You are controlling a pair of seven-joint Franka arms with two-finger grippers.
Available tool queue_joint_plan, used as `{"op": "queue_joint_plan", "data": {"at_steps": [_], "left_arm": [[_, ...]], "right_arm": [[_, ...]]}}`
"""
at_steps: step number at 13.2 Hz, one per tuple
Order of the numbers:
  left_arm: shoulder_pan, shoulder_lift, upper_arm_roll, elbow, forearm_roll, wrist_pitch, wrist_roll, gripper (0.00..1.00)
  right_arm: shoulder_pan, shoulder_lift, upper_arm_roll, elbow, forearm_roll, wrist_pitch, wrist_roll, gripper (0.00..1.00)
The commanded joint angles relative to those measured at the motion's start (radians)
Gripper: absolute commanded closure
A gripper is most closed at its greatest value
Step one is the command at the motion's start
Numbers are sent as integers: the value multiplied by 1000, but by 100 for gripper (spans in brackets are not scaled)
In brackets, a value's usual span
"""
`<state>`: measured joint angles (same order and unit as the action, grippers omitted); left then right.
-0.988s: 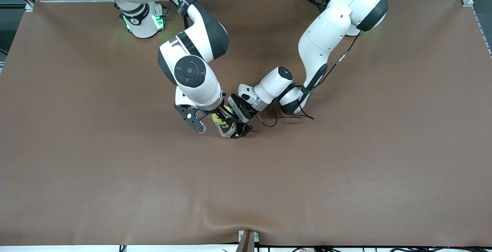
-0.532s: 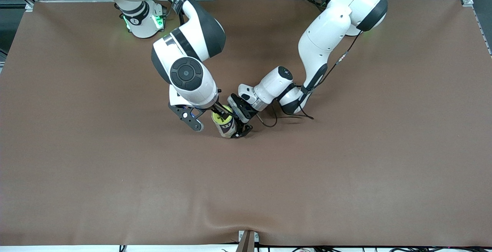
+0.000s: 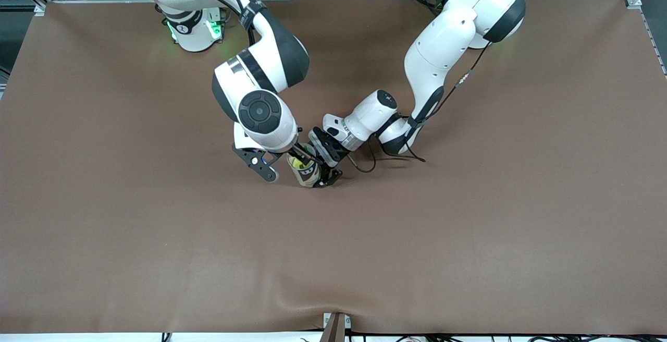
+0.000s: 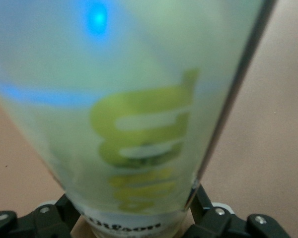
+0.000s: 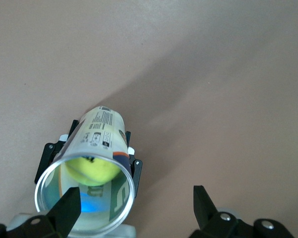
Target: Insert tennis ball vertically with right arm
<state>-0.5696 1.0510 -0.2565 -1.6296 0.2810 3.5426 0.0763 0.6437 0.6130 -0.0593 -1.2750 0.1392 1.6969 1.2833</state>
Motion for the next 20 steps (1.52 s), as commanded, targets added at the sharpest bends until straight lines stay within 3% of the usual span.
{"op": "queue_joint_plan", "data": {"at_steps": [1, 2, 7, 12, 15, 20], "left_arm": [[2, 0, 0, 1, 10, 10, -4, 5], [2, 0, 0, 1, 10, 10, -4, 0], [4, -5, -1, -21, 9, 9, -18, 0], [4, -29, 0, -62, 10, 9, -64, 0], [22, -77, -1, -131, 10, 6, -76, 0], [46, -169, -3, -266, 10, -1, -90, 0]], "right_arm": [[-13, -10, 7, 17, 6, -14, -28, 0], [-16, -24, 6, 19, 6, -25, -36, 0], [-137, -160, 1, 22, 0, -175, -200, 0], [-402, -288, 1, 22, -38, -304, -555, 0], [-530, -320, 1, 20, -124, -309, -764, 0], [-656, -335, 6, 31, -107, -307, -903, 0]]}}
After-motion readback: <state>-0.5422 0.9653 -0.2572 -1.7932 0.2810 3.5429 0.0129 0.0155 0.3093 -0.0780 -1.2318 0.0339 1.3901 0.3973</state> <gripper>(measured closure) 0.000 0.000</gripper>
